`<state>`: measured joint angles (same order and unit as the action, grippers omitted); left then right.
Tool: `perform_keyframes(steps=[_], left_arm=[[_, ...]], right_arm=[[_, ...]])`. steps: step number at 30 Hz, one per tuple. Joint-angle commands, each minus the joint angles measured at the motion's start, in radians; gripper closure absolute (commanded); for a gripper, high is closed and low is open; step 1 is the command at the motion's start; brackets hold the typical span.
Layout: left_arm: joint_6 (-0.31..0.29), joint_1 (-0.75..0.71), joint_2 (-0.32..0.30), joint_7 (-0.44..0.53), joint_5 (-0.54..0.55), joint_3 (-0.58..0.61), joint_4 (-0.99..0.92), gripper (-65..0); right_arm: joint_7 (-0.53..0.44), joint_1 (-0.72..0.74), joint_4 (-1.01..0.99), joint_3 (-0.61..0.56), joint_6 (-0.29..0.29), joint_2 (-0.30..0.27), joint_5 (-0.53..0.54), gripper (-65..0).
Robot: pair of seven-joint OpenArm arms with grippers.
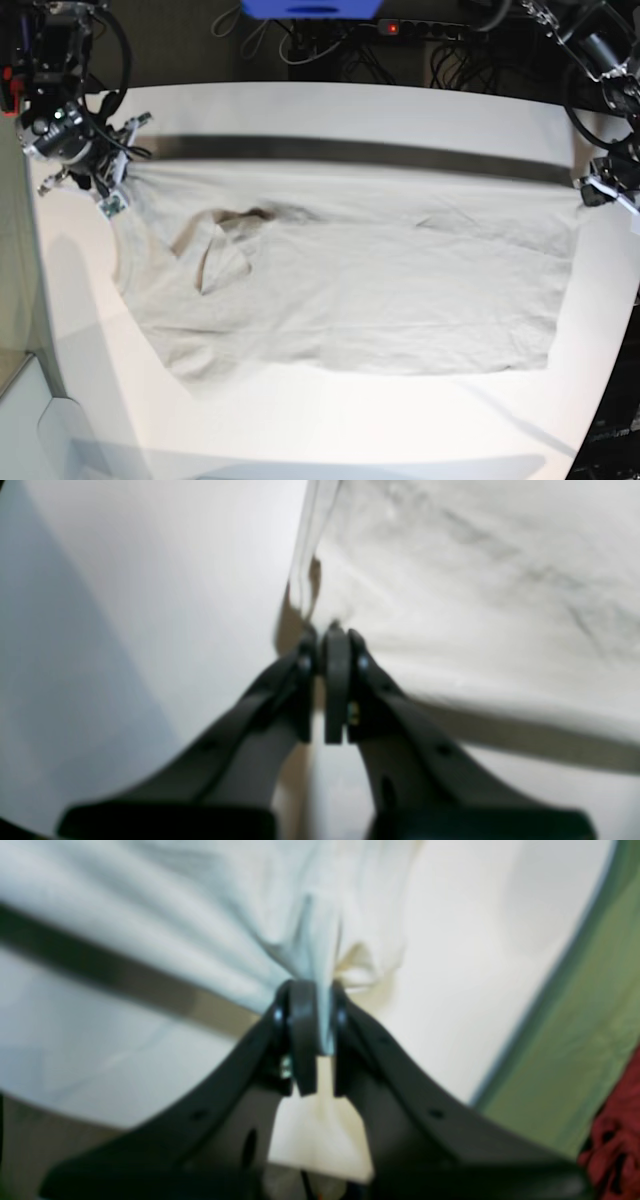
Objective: Layout the t-shirt on the table in an organized manner, then fold the t-shirt properly
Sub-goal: 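Pull the held edge with both grippers toward the robot, stretching the shirt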
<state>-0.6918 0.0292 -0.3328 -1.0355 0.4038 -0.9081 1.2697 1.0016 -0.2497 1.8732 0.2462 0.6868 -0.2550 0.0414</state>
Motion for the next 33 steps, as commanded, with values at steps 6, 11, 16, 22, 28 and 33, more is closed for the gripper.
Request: perform_keyframes(steps=[6,11,16,22,28,33], left_arm=[[0.002,-0.058,-0.022,0.017,0.010,-0.006,0.020,-0.1],[0.002,-0.114,-0.018,0.022,0.010,-0.007,0.020,-0.1],[0.002,-0.148,-0.018,0.019,0.010,-0.007,0.020,-0.1],[0.002,-0.202,-0.009,0.017,0.011,-0.007,0.049,-0.1],[0.002,-0.220,0.016,0.019,0.007,-0.001,0.075,-0.1],[0.002,-0.220,0.016,0.025,0.001,-0.001,0.074,-0.1]], right_arm=[[-0.088,-0.078,0.015,0.009,0.011,-0.013,-0.007,-3.0],[-0.108,-0.113,0.015,0.009,0.011,-0.013,-0.007,-3.0],[-0.108,-0.142,0.018,0.011,0.011,-0.013,-0.007,-3.0],[-0.109,-0.165,0.018,0.069,0.011,0.030,-0.007,-3.1],[-0.131,-0.167,0.016,0.103,0.011,0.050,-0.007,-3.1],[-0.137,-0.168,0.010,0.104,0.011,0.050,-0.007,-3.1]])
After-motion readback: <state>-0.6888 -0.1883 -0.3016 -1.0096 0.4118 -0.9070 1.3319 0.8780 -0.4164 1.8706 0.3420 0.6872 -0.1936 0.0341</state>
